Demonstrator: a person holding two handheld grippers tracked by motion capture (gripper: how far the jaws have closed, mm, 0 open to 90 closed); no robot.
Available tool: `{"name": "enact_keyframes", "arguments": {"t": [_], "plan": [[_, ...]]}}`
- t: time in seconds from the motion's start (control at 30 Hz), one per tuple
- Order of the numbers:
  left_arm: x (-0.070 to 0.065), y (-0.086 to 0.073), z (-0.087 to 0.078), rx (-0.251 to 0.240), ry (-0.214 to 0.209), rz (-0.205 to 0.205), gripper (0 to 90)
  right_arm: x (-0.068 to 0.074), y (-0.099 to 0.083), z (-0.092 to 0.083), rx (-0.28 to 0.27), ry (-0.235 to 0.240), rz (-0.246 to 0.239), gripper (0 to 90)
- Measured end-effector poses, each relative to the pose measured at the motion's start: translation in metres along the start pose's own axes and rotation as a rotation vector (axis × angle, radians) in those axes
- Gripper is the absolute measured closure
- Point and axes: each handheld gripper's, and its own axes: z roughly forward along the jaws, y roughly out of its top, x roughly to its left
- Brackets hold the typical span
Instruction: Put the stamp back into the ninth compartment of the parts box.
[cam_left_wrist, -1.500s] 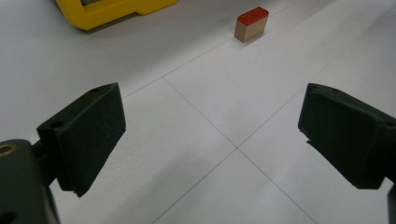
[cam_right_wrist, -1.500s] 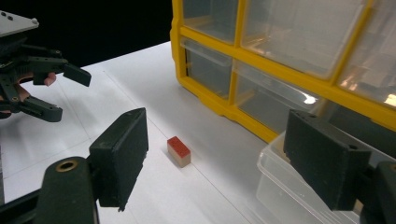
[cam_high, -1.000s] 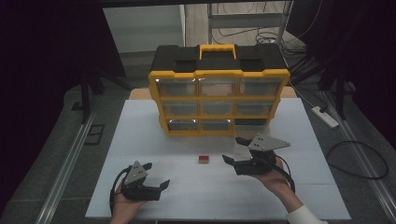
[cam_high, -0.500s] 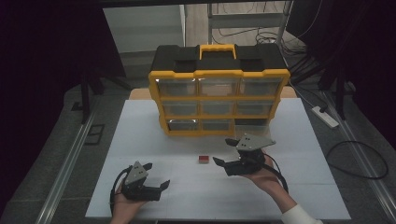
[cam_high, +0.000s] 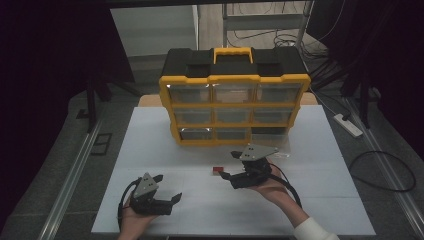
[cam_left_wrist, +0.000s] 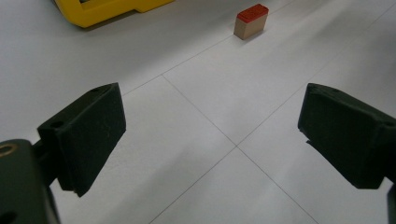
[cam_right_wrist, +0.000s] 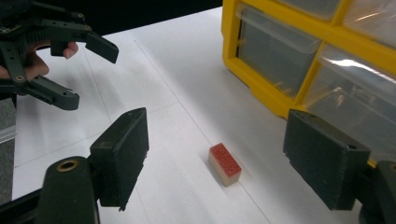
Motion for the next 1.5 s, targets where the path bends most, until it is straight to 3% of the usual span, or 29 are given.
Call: {"name": "enact_keyframes", "arguments": {"t": [0.43,0.8,1.5], "plan": [[0.000,0.000,0.001,0.003,-0.004,0.001,7.9,0.002,-0.002,0.025,0.054,0.009,-0.003,23.0],[0.000,0.000,0.000,0.004,-0.003,0.001,8.0,0.005,-0.005,0.044,0.116,-0.015,-0.029,23.4],[0.001,-0.001,-0.002,-0.004,0.007,-0.003,7.9,0.001,-0.019,0.074,0.203,-0.035,-0.013,23.5]]}}
